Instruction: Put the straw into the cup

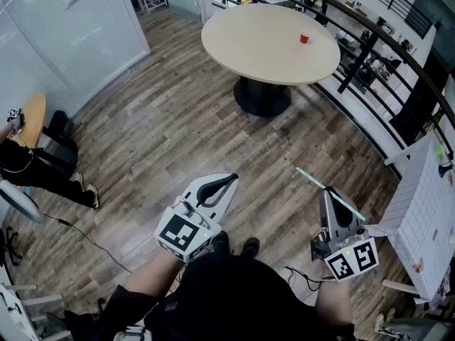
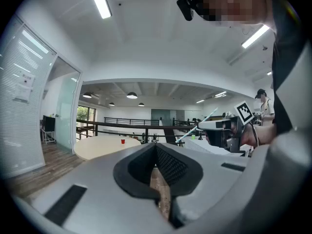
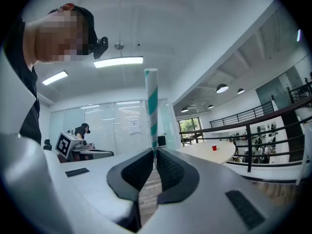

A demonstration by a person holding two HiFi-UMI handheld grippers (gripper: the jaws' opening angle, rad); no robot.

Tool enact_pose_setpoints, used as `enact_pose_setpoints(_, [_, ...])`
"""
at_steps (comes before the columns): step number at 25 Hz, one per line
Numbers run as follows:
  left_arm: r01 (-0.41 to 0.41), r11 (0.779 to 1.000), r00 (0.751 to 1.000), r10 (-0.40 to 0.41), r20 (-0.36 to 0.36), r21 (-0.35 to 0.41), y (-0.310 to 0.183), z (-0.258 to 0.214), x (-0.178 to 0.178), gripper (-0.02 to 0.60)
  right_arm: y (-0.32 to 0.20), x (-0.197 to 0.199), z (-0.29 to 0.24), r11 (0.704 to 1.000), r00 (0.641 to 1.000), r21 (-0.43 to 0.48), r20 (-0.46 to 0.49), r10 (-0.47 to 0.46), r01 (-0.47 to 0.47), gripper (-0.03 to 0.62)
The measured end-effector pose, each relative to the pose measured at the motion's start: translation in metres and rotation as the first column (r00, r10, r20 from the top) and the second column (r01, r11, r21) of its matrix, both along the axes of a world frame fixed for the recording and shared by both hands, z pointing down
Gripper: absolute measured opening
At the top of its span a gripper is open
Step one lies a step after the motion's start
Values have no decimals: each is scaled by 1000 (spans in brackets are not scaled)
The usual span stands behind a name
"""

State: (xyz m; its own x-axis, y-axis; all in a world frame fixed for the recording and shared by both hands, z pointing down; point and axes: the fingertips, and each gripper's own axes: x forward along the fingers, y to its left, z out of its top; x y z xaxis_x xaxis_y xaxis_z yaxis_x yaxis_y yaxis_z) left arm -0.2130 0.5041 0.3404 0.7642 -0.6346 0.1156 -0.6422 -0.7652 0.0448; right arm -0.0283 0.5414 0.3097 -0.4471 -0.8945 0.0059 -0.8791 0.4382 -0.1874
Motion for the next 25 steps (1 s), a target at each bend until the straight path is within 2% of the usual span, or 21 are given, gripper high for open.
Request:
enact_pose_setpoints(4, [-15,1000,1000,16,20,-27,1,3,6,6,1,6,-1,1000,1000,0,-4,12,-12,37])
enact_pose_setpoints(13, [-16,1000,1000,16,17,-14,7,1,18,6,9,15,-5,1000,1000,22,-1,-1,1,37])
enact_pose_setpoints(25, [-24,1000,999,24,33,-14,14,-1,68,6,18,74,0,1000,999,3,54,5,-5,37])
